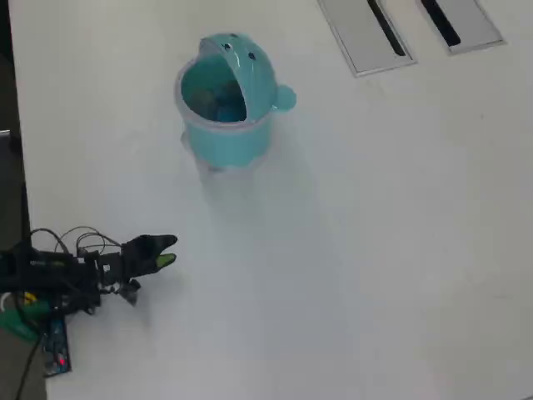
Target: Grasp RGB lego blocks and put them in the bin one by one.
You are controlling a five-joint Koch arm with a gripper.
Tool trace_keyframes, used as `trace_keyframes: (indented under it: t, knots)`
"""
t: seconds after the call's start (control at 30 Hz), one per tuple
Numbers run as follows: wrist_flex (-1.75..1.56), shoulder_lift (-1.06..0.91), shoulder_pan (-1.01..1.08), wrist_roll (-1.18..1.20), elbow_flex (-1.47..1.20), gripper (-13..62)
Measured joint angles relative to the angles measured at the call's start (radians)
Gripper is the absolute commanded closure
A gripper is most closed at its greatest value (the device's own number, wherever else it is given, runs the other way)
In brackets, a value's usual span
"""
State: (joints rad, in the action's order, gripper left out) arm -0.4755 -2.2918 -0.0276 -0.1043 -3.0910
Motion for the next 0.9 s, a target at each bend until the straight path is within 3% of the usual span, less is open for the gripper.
trace_keyframes:
  t: [0.9]
  knots:
    - [0.379, 0.002, 0.015, 0.048, 0.000, 14.7]
